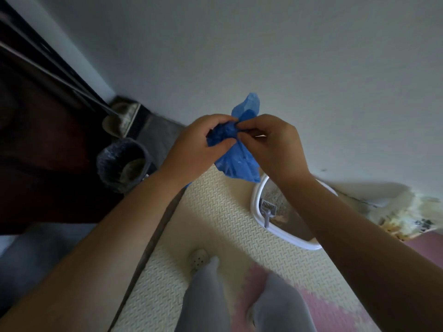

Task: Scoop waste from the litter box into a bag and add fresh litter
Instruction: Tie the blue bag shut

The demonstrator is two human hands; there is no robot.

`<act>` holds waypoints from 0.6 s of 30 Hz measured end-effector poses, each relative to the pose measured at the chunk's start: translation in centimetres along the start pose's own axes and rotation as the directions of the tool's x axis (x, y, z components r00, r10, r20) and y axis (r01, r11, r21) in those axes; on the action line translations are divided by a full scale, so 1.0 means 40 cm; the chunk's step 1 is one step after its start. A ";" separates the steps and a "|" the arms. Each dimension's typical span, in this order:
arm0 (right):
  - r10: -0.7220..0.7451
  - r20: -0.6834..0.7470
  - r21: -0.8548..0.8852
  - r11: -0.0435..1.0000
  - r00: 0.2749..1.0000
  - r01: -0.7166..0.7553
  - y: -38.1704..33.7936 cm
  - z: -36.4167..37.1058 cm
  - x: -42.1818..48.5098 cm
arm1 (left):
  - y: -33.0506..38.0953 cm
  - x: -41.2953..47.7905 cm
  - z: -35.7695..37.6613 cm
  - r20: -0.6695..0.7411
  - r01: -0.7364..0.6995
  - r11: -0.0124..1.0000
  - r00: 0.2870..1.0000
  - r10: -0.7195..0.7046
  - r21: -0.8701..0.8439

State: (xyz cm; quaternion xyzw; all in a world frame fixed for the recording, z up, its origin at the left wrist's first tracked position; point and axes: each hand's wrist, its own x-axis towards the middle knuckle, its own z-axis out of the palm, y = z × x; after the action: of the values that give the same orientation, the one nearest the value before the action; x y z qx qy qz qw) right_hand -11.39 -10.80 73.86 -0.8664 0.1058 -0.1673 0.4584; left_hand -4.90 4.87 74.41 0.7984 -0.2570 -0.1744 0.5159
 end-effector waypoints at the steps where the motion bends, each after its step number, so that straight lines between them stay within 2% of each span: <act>1: -0.001 0.005 0.003 1.000 1.000 0.001 -0.052 -0.016 0.010 | 0.041 -0.007 -0.034 0.002 -0.008 1.000 1.000 0.008 -0.001; 7: -0.017 0.035 0.018 1.000 0.999 0.016 -0.304 -0.056 0.056 | 0.205 -0.061 -0.212 -0.041 -0.005 0.993 0.999 0.000 -0.115; 9: 0.019 0.057 0.060 0.998 0.998 -0.022 -0.364 -0.045 0.064 | 0.227 -0.079 -0.258 -0.045 0.020 0.989 0.999 -0.026 -0.148; 18: 0.056 0.146 0.128 0.989 0.988 -0.075 -0.474 0.102 0.084 | 0.187 -0.133 -0.401 -0.144 0.130 0.972 0.977 -0.160 -0.197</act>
State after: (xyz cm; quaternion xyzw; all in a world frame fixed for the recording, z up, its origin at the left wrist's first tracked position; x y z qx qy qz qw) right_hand -6.15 1.71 88.11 -0.8397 0.0898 -0.0967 0.5268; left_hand -2.19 17.26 87.83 0.7747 -0.1383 -0.1707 0.5929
